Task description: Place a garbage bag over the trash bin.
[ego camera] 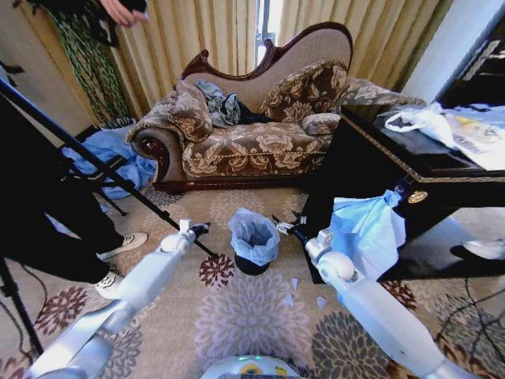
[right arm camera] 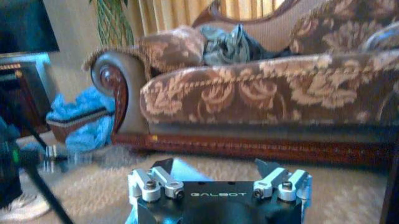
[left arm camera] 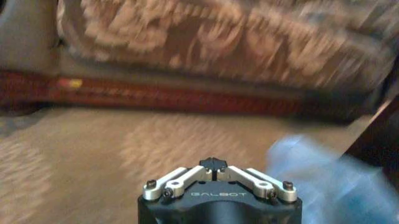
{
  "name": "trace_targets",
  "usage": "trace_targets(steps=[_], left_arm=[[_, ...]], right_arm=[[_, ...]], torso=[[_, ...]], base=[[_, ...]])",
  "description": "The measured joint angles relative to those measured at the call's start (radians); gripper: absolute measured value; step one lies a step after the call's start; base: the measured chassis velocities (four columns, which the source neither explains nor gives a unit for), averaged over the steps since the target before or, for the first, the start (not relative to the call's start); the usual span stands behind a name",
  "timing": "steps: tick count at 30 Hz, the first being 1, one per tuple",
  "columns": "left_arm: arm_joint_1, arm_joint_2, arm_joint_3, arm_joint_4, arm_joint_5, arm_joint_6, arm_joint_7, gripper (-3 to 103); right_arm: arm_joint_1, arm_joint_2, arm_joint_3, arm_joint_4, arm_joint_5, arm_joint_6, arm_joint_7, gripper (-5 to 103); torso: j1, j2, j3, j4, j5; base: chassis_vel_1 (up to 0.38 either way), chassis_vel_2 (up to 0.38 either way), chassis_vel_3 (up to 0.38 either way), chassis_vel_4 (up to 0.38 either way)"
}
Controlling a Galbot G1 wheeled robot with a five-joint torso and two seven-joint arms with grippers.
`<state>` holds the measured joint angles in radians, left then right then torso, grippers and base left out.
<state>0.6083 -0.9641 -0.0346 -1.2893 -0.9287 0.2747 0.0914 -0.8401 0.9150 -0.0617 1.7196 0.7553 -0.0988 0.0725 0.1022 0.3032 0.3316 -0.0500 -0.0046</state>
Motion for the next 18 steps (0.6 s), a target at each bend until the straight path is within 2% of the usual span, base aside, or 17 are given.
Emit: trace_targets(steps=[1,2,3,4,5,6,8,9,10,12,13,14,16,17,18], left_arm=[[0.0,0.0,0.0,0.0,0.0,0.0,0.0,0],[0.0,0.007,0.003,-0.025,-0.007,-0.013,0.008,0],[-0.005,0.011,0.018,-0.036,0.012,-0.032,0.015,0],[-0.016,0.016,0.04,-0.038,0.061,-0.059,0.027,0],[-0.016,0.016,0.04,-0.038,0.061,-0.059,0.027,0],[-0.031,0.023,0.067,-0.035,0.133,-0.091,0.04,-3],[-0.072,0.037,0.129,-0.009,0.275,-0.159,0.063,7],[-0.072,0.037,0.129,-0.009,0.275,-0.159,0.063,7],[-0.098,0.041,0.166,0.013,0.326,-0.191,0.076,12],[-0.158,0.044,0.257,0.059,0.39,-0.242,0.094,23],[-0.158,0.044,0.257,0.059,0.39,-0.242,0.094,23],[-0.196,0.04,0.316,0.086,0.409,-0.259,0.098,23],[-0.267,0.028,0.415,0.124,0.427,-0.276,0.1,33],[-0.267,0.028,0.415,0.124,0.427,-0.276,0.1,33],[-0.307,0.018,0.46,0.148,0.44,-0.287,0.105,39]], right_arm=[[0.0,0.0,0.0,0.0,0.0,0.0,0.0,83],[-0.016,0.008,-0.003,0.001,-0.003,-0.007,0.01,77],[-0.042,0.017,0.001,0.006,-0.009,-0.011,0.018,77],[-0.075,0.026,0.012,0.017,-0.011,-0.015,0.027,72],[-0.075,0.026,0.012,0.017,-0.011,-0.015,0.027,72],[-0.107,0.034,0.033,0.032,-0.013,-0.018,0.04,66],[-0.182,0.046,0.097,0.064,-0.017,-0.019,0.045,56],[-0.182,0.046,0.097,0.064,-0.017,-0.019,0.045,56],[-0.222,0.051,0.136,0.081,-0.022,-0.019,0.04,48],[-0.309,0.064,0.208,0.118,-0.036,-0.013,0.023,52],[-0.309,0.064,0.208,0.118,-0.036,-0.013,0.023,52],[-0.366,0.074,0.247,0.14,-0.043,-0.008,0.009,57],[-0.48,0.102,0.324,0.187,-0.059,0.008,-0.027,68],[-0.48,0.102,0.324,0.187,-0.059,0.008,-0.027,68],[-0.531,0.12,0.361,0.204,-0.07,0.019,-0.044,74]], torso=[[0.0,0.0,0.0,0.0,0.0],[0.0,0.0,0.0,0.0,-0.0001],[0.0,0.0,0.0,0.0,-0.0003],[0.0,0.0,0.0,-0.0005,-0.0002],[0.0,0.0,0.0,-0.0005,-0.0002],[0.0,0.0,0.0,-0.0004,-0.0004],[0.0,0.0,0.0,-0.0004,0.0],[0.0,0.0,0.0,-0.0004,0.0],[0.0,0.0,0.0,-0.0003,-0.0002],[0.0,0.0,0.0,-0.0003,-0.0003],[0.0,0.0,0.0,-0.0003,-0.0003],[0.0,0.0,0.0,-0.0001,-0.0002],[0.0,0.0,0.0,-0.0008,-0.0005],[0.0,0.0,0.0,-0.0008,-0.0005],[0.0,0.0,0.0,-0.0009,0.0001]], base=[[0.0,0.0,0.0,0.0],[0.0,0.0,0.0,0.0],[0.0,0.0,0.0,0.0],[0.0,0.0,0.0,0.0],[0.0,0.0,0.0,0.0],[0.0,0.0,0.0,0.0],[0.0,0.0,0.0,0.0],[0.0,0.0,0.0,0.0],[0.0,0.0,0.0,0.0],[0.0,0.0,0.0,0.0],[0.0,0.0,0.0,0.0],[0.0,0.0,0.0,0.0],[0.0,0.0,0.0,0.0],[0.0,0.0,0.0,0.0],[0.0,0.0,0.0,0.0]])
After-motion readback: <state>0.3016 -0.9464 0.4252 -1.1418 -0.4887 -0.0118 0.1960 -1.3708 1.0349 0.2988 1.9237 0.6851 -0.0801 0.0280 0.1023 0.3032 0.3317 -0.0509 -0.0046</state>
